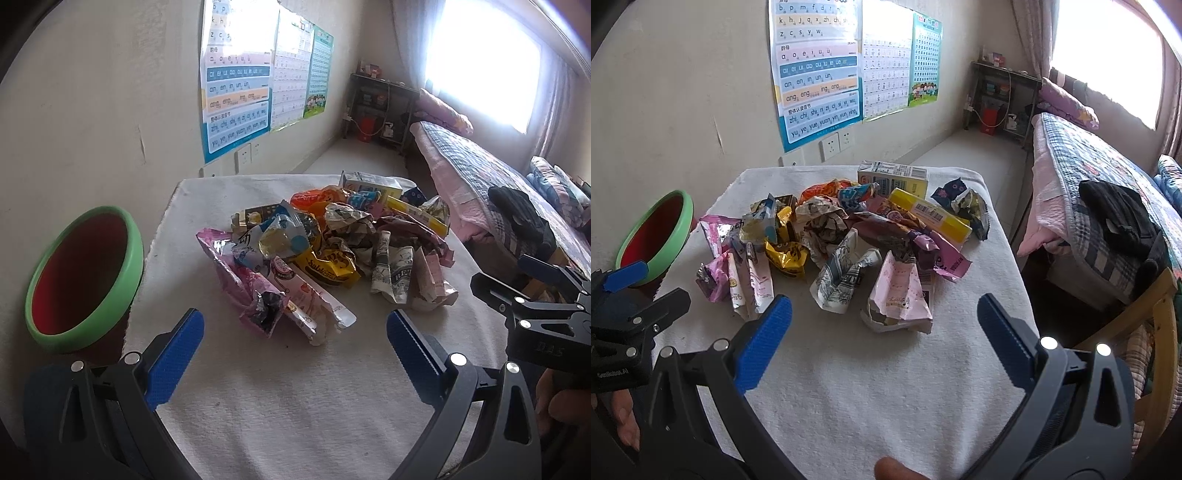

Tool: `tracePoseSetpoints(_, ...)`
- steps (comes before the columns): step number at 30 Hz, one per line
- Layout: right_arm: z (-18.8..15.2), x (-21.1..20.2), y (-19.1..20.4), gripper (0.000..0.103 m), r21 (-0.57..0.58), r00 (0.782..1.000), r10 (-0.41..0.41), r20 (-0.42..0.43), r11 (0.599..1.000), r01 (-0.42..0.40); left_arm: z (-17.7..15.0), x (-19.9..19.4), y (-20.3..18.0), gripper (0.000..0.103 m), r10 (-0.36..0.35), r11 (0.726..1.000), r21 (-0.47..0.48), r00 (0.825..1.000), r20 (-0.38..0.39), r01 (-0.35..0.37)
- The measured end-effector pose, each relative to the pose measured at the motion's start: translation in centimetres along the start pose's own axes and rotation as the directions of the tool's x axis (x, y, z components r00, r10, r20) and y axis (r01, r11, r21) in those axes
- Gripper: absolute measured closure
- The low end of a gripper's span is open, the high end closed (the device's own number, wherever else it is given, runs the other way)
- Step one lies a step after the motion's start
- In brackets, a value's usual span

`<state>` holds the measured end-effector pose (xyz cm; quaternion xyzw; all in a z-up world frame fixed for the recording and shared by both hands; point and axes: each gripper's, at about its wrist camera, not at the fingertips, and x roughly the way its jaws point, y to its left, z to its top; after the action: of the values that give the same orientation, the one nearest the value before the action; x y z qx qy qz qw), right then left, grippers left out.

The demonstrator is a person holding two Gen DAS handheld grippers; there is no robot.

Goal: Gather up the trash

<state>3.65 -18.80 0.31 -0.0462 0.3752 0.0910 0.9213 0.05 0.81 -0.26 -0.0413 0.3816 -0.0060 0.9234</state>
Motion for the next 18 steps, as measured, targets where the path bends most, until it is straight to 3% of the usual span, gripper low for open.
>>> tracePoseSetpoints(18, -0.21, 0.39, 0.52, 0.004, -0.021, 1.0, 0.008, -0.02, 1.0, -0.008, 0.13, 0.14, 0.48, 0.008, 0.007, 1.0, -0.019, 1.0, -0.004, -0.007)
